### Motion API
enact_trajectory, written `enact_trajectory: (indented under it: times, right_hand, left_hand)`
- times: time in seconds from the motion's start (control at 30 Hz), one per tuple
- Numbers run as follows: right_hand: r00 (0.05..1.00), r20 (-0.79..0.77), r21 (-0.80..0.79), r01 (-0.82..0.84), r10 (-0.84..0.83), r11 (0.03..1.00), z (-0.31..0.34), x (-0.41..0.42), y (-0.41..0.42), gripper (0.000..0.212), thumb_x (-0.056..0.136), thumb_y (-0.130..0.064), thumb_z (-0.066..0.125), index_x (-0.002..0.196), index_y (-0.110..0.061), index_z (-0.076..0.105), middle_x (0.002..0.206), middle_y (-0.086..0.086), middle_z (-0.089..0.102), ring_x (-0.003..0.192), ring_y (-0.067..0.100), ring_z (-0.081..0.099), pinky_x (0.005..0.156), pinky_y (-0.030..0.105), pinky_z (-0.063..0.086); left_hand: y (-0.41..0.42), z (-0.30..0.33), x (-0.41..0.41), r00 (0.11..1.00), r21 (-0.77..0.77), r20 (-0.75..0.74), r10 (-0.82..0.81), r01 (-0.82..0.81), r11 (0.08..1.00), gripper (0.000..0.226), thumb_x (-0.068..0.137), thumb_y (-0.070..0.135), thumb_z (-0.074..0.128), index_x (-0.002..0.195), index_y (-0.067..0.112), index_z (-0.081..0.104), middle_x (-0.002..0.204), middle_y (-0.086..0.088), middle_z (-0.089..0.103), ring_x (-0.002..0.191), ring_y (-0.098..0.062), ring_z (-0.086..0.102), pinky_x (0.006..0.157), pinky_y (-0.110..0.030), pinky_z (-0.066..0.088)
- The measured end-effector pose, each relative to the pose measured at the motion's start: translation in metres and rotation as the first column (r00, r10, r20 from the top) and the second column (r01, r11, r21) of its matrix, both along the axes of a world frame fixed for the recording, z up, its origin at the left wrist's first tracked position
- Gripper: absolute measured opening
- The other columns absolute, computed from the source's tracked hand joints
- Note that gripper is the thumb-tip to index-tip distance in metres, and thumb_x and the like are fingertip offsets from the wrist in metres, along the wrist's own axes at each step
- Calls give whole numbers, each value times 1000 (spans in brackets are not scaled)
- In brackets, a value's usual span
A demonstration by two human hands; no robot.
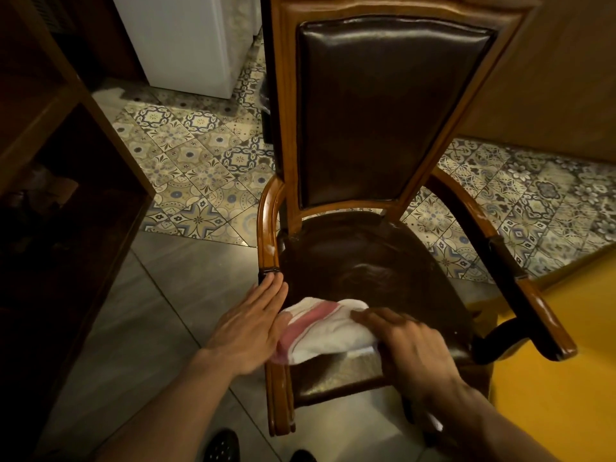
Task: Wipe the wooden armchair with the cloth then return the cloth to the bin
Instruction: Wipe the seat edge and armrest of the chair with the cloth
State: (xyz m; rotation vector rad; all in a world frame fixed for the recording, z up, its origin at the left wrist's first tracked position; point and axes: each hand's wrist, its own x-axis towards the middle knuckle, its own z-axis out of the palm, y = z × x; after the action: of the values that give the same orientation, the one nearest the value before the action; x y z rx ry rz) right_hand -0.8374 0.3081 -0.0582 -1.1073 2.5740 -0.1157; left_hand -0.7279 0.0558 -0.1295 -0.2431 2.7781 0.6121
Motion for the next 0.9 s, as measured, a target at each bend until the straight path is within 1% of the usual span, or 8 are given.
enact_trajectory:
  times: [0.13, 0.3, 0.4, 0.53, 0.63, 0.7, 0.8, 0.9]
  right_hand:
    - [982, -89, -40, 162, -165, 986, 7, -27, 5, 62, 86, -26, 60, 141, -47, 41, 127, -12, 60, 92, 24, 67, 61, 32, 47]
    - [935, -67, -166, 335, -349, 928, 10, -60, -20, 67, 92, -26, 55, 147, -53, 29, 128, 0, 61, 99, 32, 63, 69, 38, 45]
    - [935, -24, -274, 334, -354, 902, 9, -72, -55, 70, 90, -23, 56, 148, -51, 30, 122, 3, 63, 98, 32, 63, 68, 36, 41]
    - [988, 13, -370, 148, -154, 917, 0, -66, -106, 78, 87, -13, 60, 153, -41, 29, 113, 9, 59, 104, 29, 50, 84, 45, 47]
    - [1000, -12, -313, -20, 17, 949, -20, -55, -136, 77, 93, -11, 58, 153, -43, 23, 143, 14, 46, 135, 32, 33, 108, 51, 37]
    - [983, -21, -249, -183, 183, 951, -35, -50, -150, 75, 98, -15, 55, 154, -46, 17, 164, 10, 18, 150, 30, 6, 116, 54, 27]
    - [889, -85, -67, -456, 451, 887, -57, -49, -156, 79, 99, -19, 52, 156, -42, 2, 165, -3, -17, 150, 27, -18, 110, 52, 33]
    - [823, -117, 45, -555, 556, 831, -70, -58, -162, 88, 98, -15, 51, 155, -36, -13, 163, -6, -24, 149, 26, -19, 101, 46, 41]
  left_hand:
    - [3, 1, 1, 1000, -2, -11, 5, -5, 1000, 68, 91, 60, -8, 152, 29, -13, 160, 12, -25, 138, 0, -37, 112, -22, -20]
    - [7, -7, 4, 998, 4, -49, 44, -44, 999, 72, 91, 64, -8, 154, 28, -14, 161, 11, -28, 141, -1, -36, 117, -28, -16]
    - [11, -15, 7, 996, -32, -80, 44, -46, 998, 74, 93, 65, -6, 154, 25, -16, 160, 9, -31, 142, -4, -37, 118, -31, -16]
    - [21, -23, 9, 987, -63, -140, 79, -89, 994, 76, 98, 64, 4, 156, 19, -12, 164, 3, -25, 148, -11, -28, 123, -35, -10]
    - [26, -27, 8, 975, -63, -194, 105, -120, 991, 74, 101, 61, 14, 158, 17, -5, 166, 0, -17, 151, -14, -21, 120, -31, -11]
    - [27, -29, 8, 967, -33, -213, 142, -152, 988, 74, 101, 62, 16, 158, 20, -6, 166, 3, -18, 150, -11, -22, 120, -29, -16]
    - [28, -35, 9, 962, 0, -205, 178, -182, 983, 75, 98, 68, 11, 157, 24, -8, 164, 7, -18, 149, -7, -24, 122, -35, -9]
    - [27, -36, 10, 963, 19, -211, 169, -169, 986, 77, 100, 65, 18, 159, 20, -2, 166, 3, -13, 151, -11, -18, 124, -35, -5]
